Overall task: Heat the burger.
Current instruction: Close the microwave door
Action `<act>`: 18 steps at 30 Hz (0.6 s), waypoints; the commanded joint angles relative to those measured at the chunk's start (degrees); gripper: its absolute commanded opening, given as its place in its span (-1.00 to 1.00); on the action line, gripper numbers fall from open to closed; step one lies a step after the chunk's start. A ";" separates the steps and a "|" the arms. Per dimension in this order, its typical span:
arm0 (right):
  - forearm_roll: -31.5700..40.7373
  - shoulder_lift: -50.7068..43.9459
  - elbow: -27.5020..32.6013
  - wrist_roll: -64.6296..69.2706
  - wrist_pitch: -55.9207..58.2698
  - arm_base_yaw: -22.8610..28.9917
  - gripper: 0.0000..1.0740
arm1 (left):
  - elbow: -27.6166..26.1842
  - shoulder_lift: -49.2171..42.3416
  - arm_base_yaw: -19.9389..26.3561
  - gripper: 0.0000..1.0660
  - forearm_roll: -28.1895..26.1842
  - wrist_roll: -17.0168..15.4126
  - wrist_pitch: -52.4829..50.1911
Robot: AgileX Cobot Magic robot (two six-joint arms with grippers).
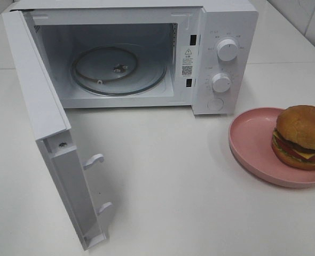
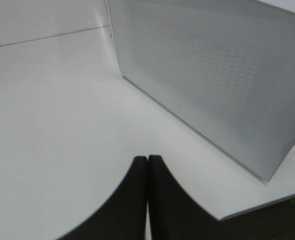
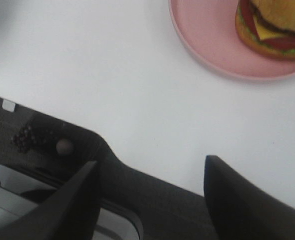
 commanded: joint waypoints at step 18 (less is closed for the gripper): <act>1.03 -25.61 0.34 -1.20 0.17 -0.06 0.09 | 0.00 -1.09 0.06 -0.99 0.06 -0.34 -0.74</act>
